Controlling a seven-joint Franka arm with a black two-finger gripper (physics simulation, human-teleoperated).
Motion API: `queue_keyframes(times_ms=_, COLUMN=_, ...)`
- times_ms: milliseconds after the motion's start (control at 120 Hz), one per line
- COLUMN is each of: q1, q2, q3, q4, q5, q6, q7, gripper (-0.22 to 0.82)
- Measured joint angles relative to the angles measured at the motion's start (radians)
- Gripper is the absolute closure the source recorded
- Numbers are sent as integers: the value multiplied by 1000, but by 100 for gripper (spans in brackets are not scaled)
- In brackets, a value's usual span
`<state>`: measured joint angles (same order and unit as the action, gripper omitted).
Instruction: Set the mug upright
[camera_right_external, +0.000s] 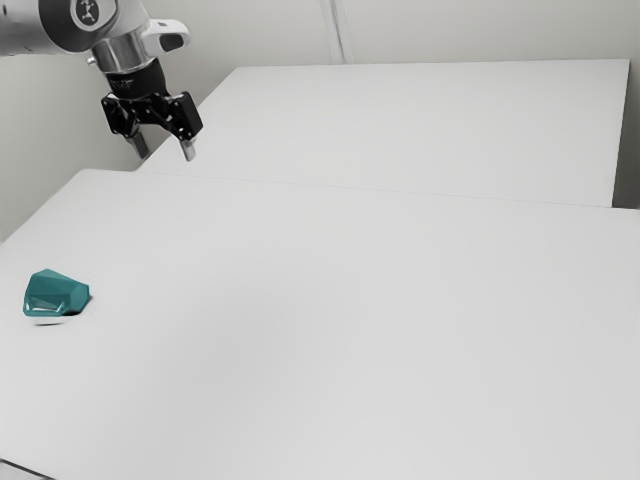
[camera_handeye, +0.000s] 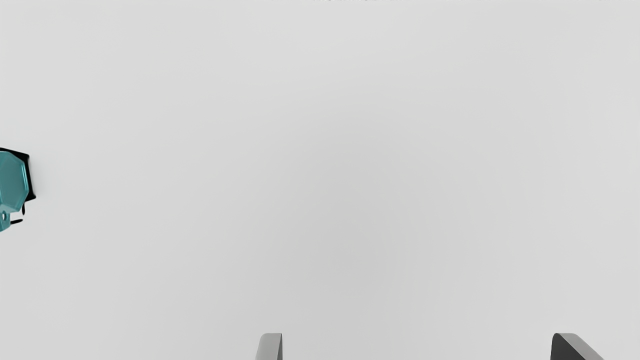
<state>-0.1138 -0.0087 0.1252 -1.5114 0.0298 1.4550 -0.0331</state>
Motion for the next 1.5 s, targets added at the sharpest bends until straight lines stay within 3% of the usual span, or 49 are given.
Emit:
queue_keyframes(times_ms=583, q1=84, q2=-3, q3=-50, q4=-1, q5=0, q6=-4, q7=4, gripper=2)
queue_keyframes(times_ms=867, q1=187, q2=-3, q3=-50, q4=-13, q5=1, q6=-9, q7=27, gripper=2)
queue_keyframes(times_ms=1075, q1=241, q2=12, q3=10, q4=-16, q5=7, q6=-8, q7=62, gripper=2)
queue_keyframes(times_ms=1275, q1=376, q2=40, q3=9, q4=-28, q5=-9, q6=15, q7=129, gripper=2)
queue_keyframes(times_ms=1500, q1=639, q2=82, q3=8, q4=-61, q5=-93, q6=94, q7=268, gripper=2)
